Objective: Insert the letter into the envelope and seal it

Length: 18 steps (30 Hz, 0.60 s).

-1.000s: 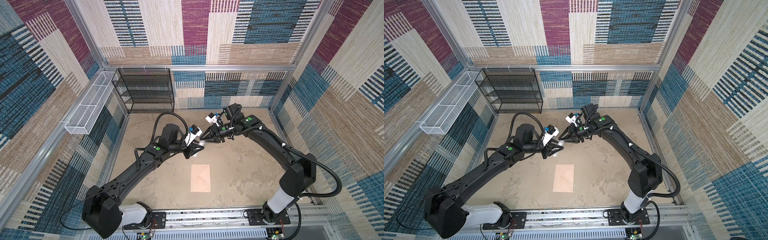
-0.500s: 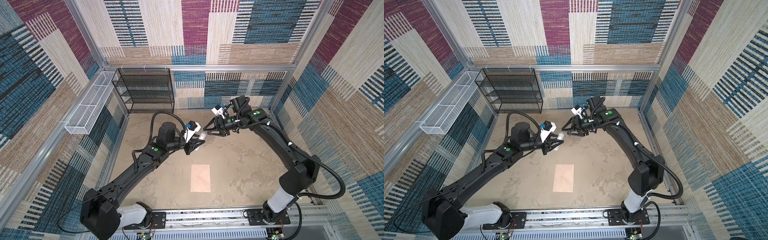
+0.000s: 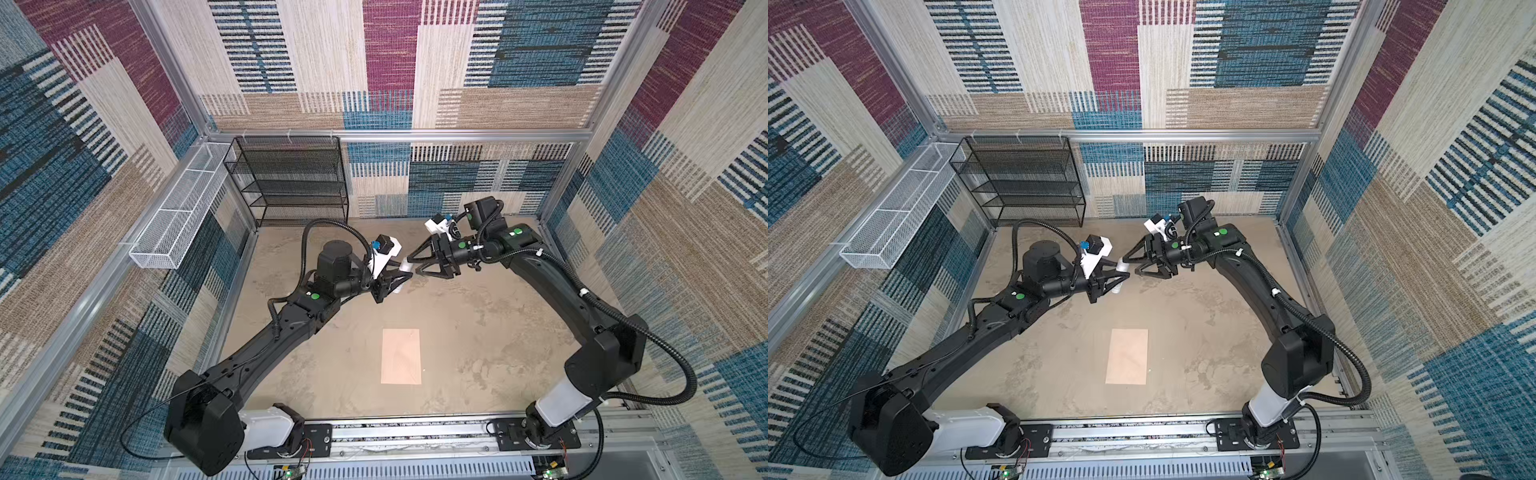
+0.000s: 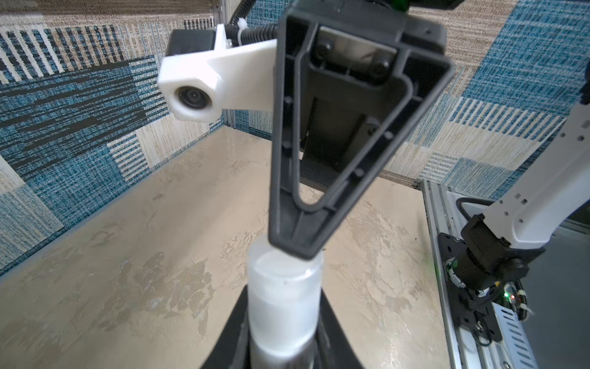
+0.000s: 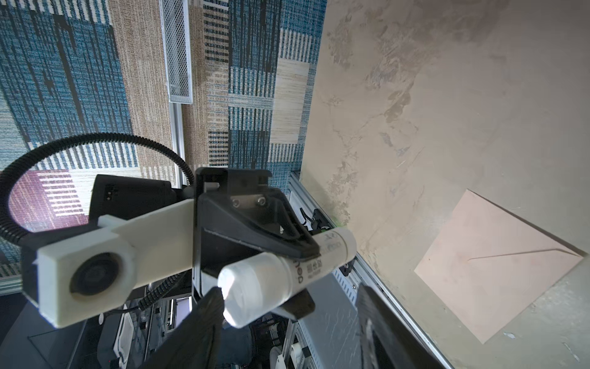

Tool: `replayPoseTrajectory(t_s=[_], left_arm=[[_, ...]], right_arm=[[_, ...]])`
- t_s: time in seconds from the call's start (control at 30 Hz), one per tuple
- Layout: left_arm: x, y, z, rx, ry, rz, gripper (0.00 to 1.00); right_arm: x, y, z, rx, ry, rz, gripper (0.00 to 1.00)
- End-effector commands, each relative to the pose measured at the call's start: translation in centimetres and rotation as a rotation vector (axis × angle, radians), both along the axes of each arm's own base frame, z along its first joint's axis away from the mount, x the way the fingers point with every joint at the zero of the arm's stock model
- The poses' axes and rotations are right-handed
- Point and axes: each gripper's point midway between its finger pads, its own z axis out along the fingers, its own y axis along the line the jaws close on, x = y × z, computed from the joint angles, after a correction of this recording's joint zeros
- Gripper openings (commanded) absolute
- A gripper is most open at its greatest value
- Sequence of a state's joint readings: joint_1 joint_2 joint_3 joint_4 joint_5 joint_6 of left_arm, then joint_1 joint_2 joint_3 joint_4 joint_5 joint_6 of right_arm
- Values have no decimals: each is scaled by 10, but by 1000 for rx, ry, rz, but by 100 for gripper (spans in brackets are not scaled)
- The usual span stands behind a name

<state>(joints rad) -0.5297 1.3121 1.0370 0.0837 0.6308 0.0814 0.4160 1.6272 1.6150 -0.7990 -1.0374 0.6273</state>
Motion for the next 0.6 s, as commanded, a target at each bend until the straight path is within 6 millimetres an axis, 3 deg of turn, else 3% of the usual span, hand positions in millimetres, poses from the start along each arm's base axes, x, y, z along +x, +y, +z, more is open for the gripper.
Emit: replayPoseTrajectory(t_s=[0.0,0.27,0.43,0.57], left_arm=[[11,-4,27,-82,-51,19,0],[17,-10,34,-121,-42,5,0],[17,-9,33,-128,-30,12,0],[17,-8,29,-125,-24,23,0]], right_arm=[[-6,2,7,50,-22,27,70],[-10,2,-7,65,9,26,74],[-1,2,16,119,-58,4,76],[-2,-4,22,120,-102,3,78]])
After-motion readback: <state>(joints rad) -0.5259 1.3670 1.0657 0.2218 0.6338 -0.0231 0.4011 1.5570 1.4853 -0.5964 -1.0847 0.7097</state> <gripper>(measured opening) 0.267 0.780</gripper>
